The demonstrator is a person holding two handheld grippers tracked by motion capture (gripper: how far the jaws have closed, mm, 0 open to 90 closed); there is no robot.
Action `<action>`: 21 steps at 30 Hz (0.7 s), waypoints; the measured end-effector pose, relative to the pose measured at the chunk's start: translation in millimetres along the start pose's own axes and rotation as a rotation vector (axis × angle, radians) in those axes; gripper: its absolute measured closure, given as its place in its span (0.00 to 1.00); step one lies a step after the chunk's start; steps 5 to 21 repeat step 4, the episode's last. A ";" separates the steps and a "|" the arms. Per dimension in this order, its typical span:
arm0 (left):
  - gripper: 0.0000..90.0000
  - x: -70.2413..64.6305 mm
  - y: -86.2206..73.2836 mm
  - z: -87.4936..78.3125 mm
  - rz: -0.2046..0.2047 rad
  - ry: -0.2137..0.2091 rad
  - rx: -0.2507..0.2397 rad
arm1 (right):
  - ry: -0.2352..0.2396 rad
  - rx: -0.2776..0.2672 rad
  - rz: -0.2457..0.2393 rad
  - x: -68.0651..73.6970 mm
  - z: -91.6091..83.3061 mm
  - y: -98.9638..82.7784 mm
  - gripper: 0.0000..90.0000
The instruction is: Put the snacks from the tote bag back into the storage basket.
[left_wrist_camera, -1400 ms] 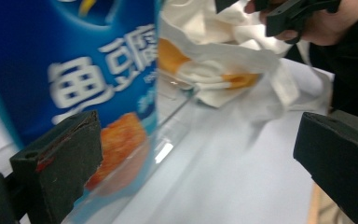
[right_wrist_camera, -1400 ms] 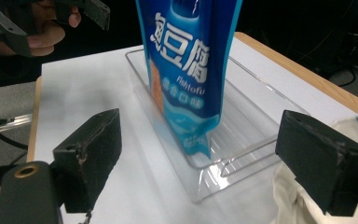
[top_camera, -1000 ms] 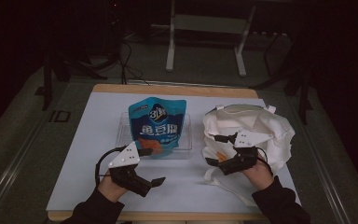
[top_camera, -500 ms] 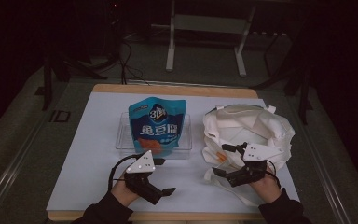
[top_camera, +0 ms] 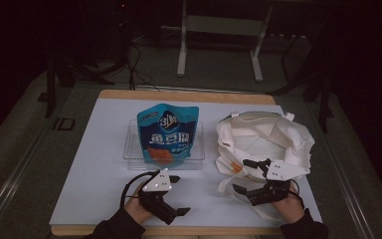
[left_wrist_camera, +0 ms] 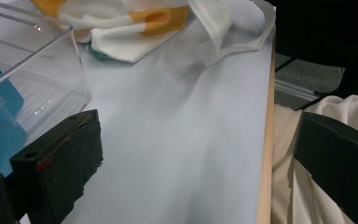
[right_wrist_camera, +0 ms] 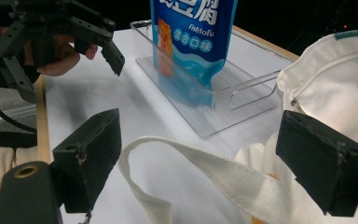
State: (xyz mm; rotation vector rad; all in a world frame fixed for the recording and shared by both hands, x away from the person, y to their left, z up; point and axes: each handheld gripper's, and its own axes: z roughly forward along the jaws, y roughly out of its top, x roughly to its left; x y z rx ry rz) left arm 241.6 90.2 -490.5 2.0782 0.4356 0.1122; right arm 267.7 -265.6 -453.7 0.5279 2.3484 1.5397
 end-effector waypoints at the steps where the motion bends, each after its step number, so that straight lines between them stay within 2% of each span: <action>1: 0.02 0.3 -0.6 0.1 -0.002 0.000 0.002 | 0.000 -0.001 0.000 -0.3 -0.1 0.1 0.16; 3: 0.02 0.8 -1.9 -0.1 0.000 0.010 -0.001 | 0.005 0.001 -0.004 -0.6 -0.2 0.1 0.16; 21: 0.02 1.1 -2.1 -0.6 -0.002 0.008 -0.003 | 0.003 0.001 -0.006 -0.7 -0.2 -0.1 0.16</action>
